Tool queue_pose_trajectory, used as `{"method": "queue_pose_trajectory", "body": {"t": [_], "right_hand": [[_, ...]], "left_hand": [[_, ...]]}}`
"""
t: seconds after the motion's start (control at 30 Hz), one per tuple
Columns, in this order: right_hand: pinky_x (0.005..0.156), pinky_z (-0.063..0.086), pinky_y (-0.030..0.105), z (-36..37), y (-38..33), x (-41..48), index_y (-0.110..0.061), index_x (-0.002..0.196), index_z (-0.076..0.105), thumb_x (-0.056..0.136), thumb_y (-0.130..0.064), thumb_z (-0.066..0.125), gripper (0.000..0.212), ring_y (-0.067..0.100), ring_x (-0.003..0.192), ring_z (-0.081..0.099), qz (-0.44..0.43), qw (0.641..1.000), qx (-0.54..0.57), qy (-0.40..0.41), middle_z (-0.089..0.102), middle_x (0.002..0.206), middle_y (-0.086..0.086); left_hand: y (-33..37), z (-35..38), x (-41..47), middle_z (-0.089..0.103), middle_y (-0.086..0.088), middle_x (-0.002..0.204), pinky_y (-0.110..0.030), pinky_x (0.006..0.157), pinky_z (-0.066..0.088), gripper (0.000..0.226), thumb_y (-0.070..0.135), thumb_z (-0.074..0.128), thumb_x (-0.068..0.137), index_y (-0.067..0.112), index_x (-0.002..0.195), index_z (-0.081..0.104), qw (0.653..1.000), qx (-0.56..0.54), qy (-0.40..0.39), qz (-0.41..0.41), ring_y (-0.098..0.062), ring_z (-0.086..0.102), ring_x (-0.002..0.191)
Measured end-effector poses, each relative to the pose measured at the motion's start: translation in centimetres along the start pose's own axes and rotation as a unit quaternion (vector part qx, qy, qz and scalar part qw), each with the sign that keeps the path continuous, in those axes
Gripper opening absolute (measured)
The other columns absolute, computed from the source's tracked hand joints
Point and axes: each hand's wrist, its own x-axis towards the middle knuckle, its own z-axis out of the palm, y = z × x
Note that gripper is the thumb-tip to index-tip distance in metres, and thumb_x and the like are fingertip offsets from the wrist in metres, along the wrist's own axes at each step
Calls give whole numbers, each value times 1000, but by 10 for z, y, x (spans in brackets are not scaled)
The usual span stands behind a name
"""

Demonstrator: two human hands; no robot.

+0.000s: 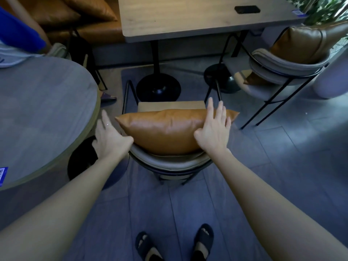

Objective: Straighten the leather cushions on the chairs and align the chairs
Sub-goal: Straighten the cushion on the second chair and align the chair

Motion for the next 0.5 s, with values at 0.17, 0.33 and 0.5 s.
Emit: {"method": "queue_pose_trajectory", "body": {"t": [0.17, 0.33, 0.5], "right_hand": [[132, 8, 55, -5, 8, -13, -28, 168, -6, 76, 3, 63, 119, 34, 160, 23, 144, 977, 154, 43, -6, 178, 15], [127, 26, 58, 13, 25, -13, -30, 169, -1, 72, 9, 62, 122, 37, 161, 22, 227, 941, 227, 106, -4, 179, 11], [111, 44, 52, 47, 44, -15, -33, 168, -5, 81, 1, 60, 114, 44, 153, 37, 343, 885, 312, 33, -1, 179, 11]], "left_hand": [[3, 31, -5, 32, -19, 157, -48, 106, 39, 109, 29, 74, 78, 19, 159, 2, 957, -169, -146, -186, -41, 40, 135], [10, 66, -8, 40, -18, 149, -45, 105, 41, 99, 27, 78, 77, 14, 155, 17, 956, -169, -176, -161, -40, 45, 130], [0, 86, 1, 14, -18, 159, -46, 106, 41, 113, 31, 80, 77, 13, 157, 2, 955, -131, -215, -158, -41, 34, 137]]}}
